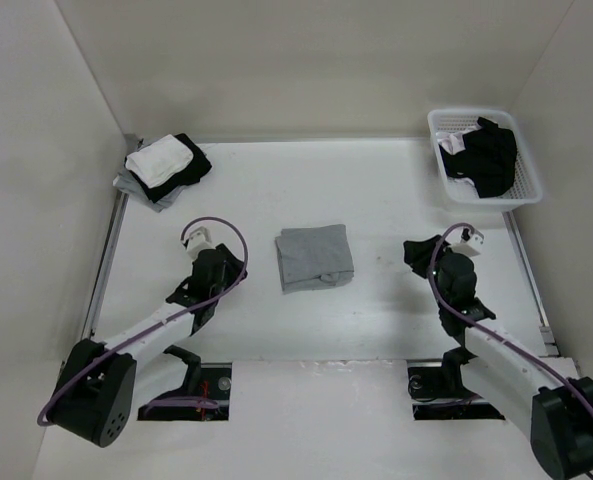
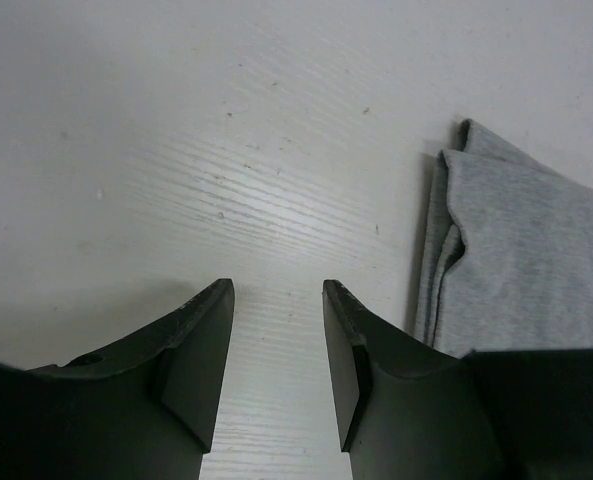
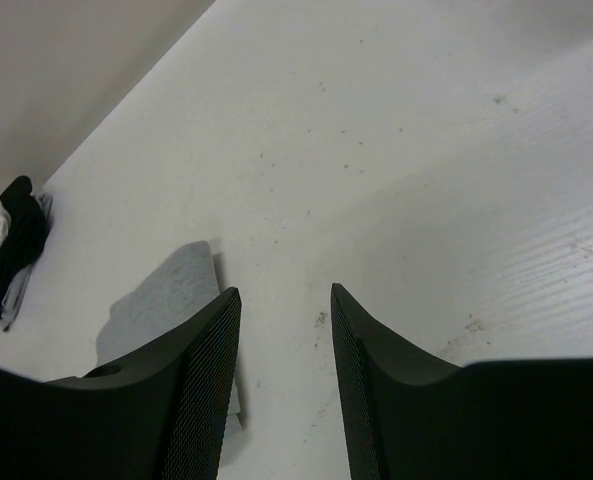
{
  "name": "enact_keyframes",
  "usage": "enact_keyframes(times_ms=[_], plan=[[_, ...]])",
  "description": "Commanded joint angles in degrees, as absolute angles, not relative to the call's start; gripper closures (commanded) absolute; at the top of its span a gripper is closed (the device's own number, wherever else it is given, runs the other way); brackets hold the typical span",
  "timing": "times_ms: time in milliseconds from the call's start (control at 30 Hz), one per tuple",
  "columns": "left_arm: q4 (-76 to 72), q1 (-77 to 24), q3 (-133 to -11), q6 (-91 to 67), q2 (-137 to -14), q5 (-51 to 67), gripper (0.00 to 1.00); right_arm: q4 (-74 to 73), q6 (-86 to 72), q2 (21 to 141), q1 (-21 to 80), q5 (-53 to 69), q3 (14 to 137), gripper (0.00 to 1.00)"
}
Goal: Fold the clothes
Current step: Fold the tank top
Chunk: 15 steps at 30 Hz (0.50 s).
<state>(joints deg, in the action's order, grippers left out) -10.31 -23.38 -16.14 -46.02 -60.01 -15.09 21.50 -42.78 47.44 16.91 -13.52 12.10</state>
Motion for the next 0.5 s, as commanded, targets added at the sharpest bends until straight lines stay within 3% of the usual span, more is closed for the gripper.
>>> enact_keyframes(times_ms=[0,467], plan=[[-8.7,-22.37,-18.54,-44.56,-58.8,-15.12,0.6,26.37,-43.77,48.16,16.21,-13.01,11.78,0.54],[-10.37,-27.37,-22.06,-44.12,-63.89,-14.77,0.61,27.51,-43.51,51.68,16.56,-11.51,12.57,0.57]])
